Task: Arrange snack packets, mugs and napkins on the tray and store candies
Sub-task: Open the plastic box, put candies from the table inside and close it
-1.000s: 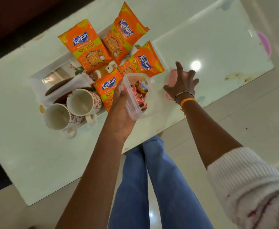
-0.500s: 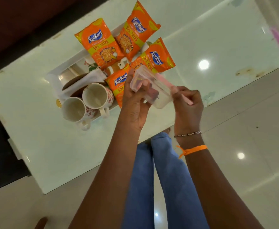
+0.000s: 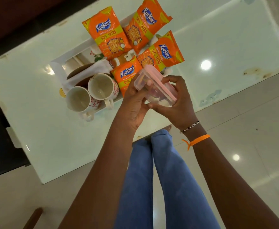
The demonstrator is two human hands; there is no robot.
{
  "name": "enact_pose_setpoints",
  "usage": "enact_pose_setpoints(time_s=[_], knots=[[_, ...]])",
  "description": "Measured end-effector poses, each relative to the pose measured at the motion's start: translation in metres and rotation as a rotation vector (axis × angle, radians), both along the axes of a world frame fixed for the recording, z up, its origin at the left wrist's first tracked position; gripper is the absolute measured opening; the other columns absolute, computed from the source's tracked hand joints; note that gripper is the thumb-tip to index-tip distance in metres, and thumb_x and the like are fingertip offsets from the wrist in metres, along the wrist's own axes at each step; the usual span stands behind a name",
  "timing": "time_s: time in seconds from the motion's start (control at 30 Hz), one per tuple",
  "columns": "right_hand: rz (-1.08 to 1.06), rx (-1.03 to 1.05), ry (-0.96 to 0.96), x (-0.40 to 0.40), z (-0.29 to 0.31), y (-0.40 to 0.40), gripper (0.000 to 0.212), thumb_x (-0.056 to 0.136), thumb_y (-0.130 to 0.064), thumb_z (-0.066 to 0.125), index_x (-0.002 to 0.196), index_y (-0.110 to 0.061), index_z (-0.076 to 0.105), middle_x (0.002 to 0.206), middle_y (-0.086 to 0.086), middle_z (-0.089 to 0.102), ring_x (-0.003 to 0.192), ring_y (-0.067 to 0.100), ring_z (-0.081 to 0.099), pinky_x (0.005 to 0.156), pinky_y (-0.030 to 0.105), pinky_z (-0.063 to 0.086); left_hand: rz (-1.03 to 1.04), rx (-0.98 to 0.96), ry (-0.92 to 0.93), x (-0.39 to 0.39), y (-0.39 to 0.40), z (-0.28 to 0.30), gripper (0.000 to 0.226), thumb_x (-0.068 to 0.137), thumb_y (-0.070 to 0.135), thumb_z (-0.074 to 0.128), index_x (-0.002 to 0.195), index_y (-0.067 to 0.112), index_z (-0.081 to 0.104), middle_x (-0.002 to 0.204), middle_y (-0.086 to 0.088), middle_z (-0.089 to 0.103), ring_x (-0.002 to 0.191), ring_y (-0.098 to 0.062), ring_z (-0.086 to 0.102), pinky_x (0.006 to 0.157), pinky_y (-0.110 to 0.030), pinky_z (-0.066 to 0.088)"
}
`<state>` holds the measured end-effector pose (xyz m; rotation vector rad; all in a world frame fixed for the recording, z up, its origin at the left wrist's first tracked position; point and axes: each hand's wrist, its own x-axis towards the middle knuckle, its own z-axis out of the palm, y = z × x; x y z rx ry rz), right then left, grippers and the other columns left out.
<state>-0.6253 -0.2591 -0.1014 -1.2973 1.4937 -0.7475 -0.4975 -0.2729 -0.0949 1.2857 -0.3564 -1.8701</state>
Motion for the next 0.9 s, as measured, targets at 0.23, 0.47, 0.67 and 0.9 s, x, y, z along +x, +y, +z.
enact_pose_setpoints(time_s=[0.23,0.47,0.67,0.9], knots=[[0.372,-0.136,0.268,0.004,0.004,0.003,0.058,0.057,-0.014,0.086,0.109,-0.003,0.061,0.132,0.019,0.046,0.125,0.038,0.038,0.104,0.049,0.034,-0.062,0.274,-0.186,0.031,0.001,-0.005,0.057,0.083,0.046,0.059,0.131,0.017,0.048,0.118,-0.010,0.065,0.103,-0.027,0.065,0.079,-0.041,0.059],[-0.269,0.454,-0.263,0.037,0.021,-0.012,0.031,0.096,-0.040,0.042,0.122,-0.024,0.044,0.122,0.001,0.049,0.112,0.021,0.049,0.089,0.048,0.052,0.104,0.045,-0.097,0.040,0.016,-0.004,0.021,0.094,0.017,0.047,0.114,0.021,0.052,0.110,-0.002,0.062,0.104,-0.016,0.059,0.090,-0.031,0.051],[-0.422,0.461,-0.074,0.066,0.015,-0.030,0.049,0.093,-0.057,0.028,0.062,-0.028,0.052,0.071,-0.009,0.056,0.078,0.018,0.057,0.087,0.042,0.051,0.067,0.015,-0.319,0.049,0.008,0.014,0.009,0.093,0.027,0.048,0.101,0.029,0.051,0.103,0.003,0.059,0.096,-0.010,0.057,0.085,-0.031,0.048],[-0.365,0.275,-0.005,0.098,0.009,-0.039,0.053,0.096,-0.049,0.032,0.071,-0.010,0.058,0.069,-0.007,0.058,0.077,0.024,0.055,0.072,0.032,0.042,0.198,-0.012,-0.726,0.062,-0.001,0.019,0.040,0.093,0.055,0.031,0.075,0.025,0.050,0.086,-0.003,0.060,0.083,-0.018,0.058,0.086,-0.050,0.051]])
